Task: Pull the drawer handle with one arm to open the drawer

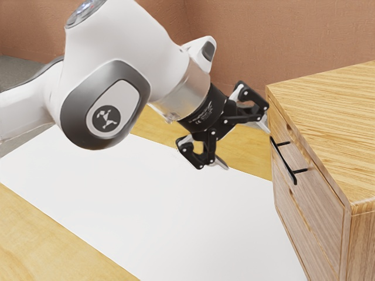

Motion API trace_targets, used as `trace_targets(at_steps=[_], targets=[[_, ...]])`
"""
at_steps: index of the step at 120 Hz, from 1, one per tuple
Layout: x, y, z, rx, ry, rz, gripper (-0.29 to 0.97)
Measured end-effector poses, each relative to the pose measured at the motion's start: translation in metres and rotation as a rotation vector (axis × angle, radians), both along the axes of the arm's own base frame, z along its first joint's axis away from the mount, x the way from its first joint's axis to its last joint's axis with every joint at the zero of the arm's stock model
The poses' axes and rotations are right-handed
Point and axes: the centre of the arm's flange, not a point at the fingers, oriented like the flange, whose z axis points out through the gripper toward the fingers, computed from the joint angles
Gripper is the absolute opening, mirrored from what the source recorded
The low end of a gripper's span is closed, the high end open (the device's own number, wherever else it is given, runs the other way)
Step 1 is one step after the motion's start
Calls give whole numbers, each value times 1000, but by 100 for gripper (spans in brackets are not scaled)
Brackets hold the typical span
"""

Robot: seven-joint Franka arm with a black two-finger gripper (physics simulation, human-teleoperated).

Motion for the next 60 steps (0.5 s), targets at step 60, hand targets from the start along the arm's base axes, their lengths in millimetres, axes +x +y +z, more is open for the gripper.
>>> trace_targets(at_steps=[60], targets=[[-4,-25,-25,-94,-50,65,68]])
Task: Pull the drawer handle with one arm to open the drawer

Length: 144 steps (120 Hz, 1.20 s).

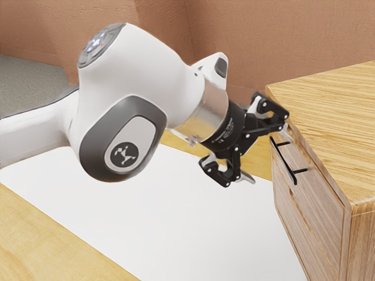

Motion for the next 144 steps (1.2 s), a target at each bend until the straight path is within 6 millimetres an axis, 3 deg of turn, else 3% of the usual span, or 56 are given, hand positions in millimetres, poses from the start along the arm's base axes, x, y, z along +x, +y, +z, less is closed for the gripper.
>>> trace_targets(at_steps=[44,92,144], targets=[[0,2,-24,-21,18,40,68],[-6,-6,-26,-42,16,45,68],[-33,19,-32,-59,22,77,68]])
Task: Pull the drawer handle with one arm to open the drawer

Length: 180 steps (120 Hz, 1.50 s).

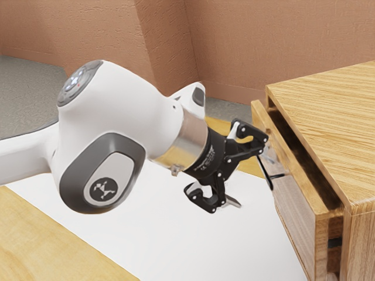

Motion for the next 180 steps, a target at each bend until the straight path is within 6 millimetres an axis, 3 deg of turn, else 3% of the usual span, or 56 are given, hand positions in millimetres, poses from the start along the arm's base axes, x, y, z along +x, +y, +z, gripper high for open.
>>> trace_targets(at_steps=[66,97,180], targets=[[-40,26,-4,-26,-18,24,68],[-74,47,-4,-45,-30,39,68],[-132,100,-5,-67,-74,125,68]])
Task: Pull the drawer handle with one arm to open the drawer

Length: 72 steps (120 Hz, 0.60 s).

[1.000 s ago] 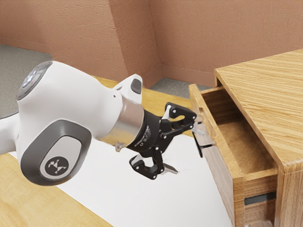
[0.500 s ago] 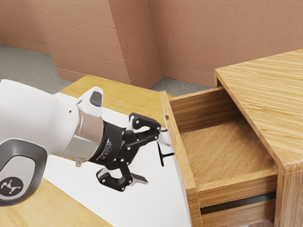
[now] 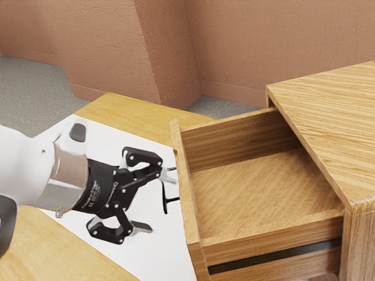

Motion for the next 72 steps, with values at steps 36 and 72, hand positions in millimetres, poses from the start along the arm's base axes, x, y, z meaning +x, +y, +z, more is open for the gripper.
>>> trace_targets(at_steps=[36,72], targets=[[-22,17,-7,-11,-3,29,68],[-35,70,148,61,21,140,68]])
